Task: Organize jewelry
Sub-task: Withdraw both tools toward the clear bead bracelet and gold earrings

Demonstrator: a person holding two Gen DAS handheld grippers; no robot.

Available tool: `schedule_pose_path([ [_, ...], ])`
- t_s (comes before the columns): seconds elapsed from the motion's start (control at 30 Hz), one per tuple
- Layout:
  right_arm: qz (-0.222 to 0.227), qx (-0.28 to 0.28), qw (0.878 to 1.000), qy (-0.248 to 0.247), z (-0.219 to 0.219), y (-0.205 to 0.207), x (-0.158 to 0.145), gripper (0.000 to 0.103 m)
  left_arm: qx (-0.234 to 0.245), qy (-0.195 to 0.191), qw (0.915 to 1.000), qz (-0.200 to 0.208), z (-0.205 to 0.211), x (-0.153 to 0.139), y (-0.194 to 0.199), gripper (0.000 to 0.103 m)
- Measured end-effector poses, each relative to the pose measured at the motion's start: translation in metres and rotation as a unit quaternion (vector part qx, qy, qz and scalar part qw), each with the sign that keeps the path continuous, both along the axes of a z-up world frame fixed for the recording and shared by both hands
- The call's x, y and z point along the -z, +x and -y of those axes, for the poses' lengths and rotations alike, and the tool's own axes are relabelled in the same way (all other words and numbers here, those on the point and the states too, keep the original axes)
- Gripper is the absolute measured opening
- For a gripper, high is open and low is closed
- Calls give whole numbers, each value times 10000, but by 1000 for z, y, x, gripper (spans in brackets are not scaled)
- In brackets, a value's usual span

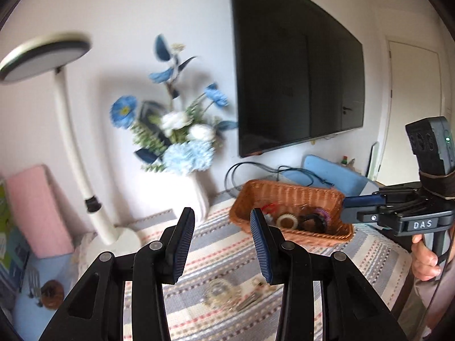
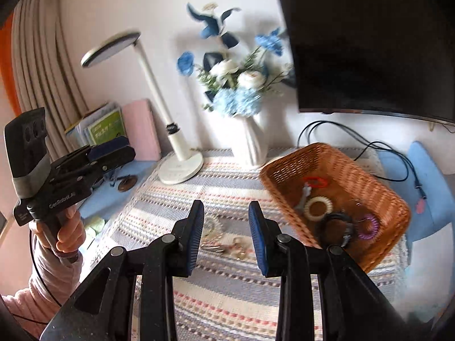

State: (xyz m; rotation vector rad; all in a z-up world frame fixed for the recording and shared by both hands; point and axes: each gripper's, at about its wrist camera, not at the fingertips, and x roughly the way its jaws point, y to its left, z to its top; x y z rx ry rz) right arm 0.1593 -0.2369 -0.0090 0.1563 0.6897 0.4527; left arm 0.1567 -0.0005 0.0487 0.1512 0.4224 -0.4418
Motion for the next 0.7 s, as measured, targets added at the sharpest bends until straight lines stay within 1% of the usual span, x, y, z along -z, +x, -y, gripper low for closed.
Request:
schedule_pose_path([
  [0.1,-177,-78,9998,-78,-16,5,10,35,-98,-139,9993,-324,-16,19,16,42],
  [0.2,-346,-136,9992,-150,-28,12,21,35,-23,-416,9958,-816,-31,45,40,42],
  [0.27,-460,-154,9985,-234,-33,19,30,35,149,-645,9903,-1221,-37,65,58,42],
  [0.33,-600,-163,9977,-274,-37,28,42,35,261,-751,9834,-1633,-37,84,77,42],
  [0.37,-669,-158,9973,-266,-37,33,47,35,264,-702,9804,-1822,-33,94,88,42],
  [0.5,-1049,-113,9943,-134,-35,55,76,35,264,-360,9763,-2119,-18,125,113,42],
  [0.63,-1443,-103,9895,42,-30,78,113,35,351,-244,9717,-2325,-7,152,126,42],
  [0.7,-1558,-134,9875,191,-29,87,128,35,414,-183,9680,-2467,-3,164,131,42],
])
